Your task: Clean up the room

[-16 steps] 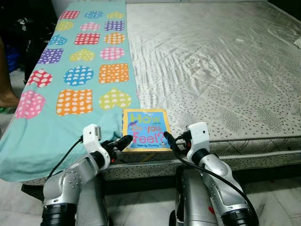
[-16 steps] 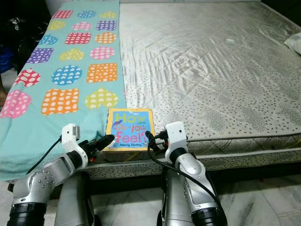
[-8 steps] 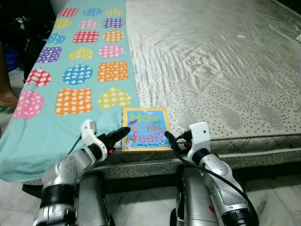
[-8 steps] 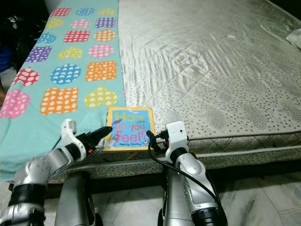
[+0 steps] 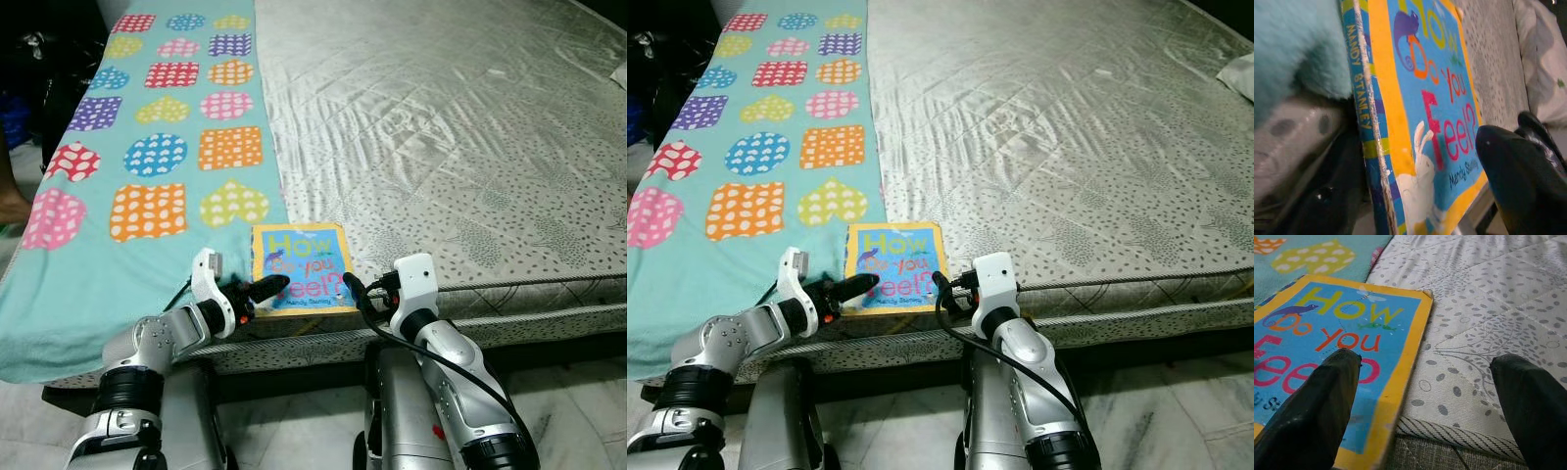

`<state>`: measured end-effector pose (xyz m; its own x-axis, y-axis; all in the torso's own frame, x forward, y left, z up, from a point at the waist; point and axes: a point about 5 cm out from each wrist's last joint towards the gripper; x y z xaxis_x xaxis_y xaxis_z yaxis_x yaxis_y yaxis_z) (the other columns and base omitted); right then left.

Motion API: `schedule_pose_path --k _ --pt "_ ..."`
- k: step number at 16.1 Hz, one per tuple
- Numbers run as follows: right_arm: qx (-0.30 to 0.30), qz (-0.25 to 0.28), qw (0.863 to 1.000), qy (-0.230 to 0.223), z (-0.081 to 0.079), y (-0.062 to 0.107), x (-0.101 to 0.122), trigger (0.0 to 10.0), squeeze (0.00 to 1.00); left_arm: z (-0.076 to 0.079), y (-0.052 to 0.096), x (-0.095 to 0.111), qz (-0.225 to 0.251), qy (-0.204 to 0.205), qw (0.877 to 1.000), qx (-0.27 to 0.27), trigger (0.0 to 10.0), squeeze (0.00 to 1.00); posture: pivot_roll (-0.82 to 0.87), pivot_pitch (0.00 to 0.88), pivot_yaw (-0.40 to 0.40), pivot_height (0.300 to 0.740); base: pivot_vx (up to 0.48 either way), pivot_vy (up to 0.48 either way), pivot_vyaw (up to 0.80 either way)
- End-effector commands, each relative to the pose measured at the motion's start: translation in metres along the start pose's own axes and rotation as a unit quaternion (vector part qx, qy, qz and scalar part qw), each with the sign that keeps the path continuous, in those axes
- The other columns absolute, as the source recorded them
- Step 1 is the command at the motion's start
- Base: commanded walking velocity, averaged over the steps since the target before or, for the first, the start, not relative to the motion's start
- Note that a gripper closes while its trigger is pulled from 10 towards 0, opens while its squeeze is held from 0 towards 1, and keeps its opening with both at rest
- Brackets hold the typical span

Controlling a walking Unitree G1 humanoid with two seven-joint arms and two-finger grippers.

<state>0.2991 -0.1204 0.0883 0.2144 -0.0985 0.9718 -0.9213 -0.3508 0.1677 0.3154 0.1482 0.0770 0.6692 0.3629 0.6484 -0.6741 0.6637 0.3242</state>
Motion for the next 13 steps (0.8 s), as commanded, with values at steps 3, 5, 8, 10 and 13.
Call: schedule_pose_path --k 3,5,8,10,13 --pt "-0.003 0.008 1.000 0.004 -0.001 -0.001 0.004 10.0 0.00 -0.001 -0.004 -0.012 -0.029 0.013 0.999 -0.010 0.0 0.00 -0.15 0.099 -0.011 0.483 0.000 0.000 0.00" --pt "-0.003 0.006 1.000 0.004 0.000 -0.002 0.004 10.0 0.00 0.000 -0.005 -0.008 -0.022 0.017 0.999 -0.018 0.0 0.00 -0.15 0.098 -0.012 0.483 0.000 0.000 0.00" --pt "-0.002 0.005 1.000 0.007 0.000 -0.002 0.003 10.0 0.00 0.002 -0.006 -0.005 -0.005 0.014 0.999 -0.034 0.0 0.00 -0.15 0.093 -0.016 0.483 0.000 0.000 0.00" --pt "-0.002 0.004 1.000 0.007 -0.001 -0.003 0.003 10.0 0.00 0.002 -0.006 -0.003 0.007 0.025 0.999 -0.039 0.0 0.00 -0.15 0.093 -0.016 0.483 0.000 0.000 0.00" --pt "0.002 0.011 1.000 0.003 -0.002 -0.003 0.005 10.0 0.00 0.000 -0.005 0.003 0.023 0.013 0.999 -0.036 0.0 0.00 -0.15 0.089 -0.014 0.483 0.000 0.000 0.00"
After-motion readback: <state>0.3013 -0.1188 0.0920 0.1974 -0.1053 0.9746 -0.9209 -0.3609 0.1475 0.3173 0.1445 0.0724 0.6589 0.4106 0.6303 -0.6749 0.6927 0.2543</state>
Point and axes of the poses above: a point about 5 cm out from each wrist's last joint towards the gripper, its own y axis pointing back from the gripper into the wrist, its own x axis along the axis of the wrist's last joint, z = x × y, and after that the axes turned 9 degrees about -y, right-handed
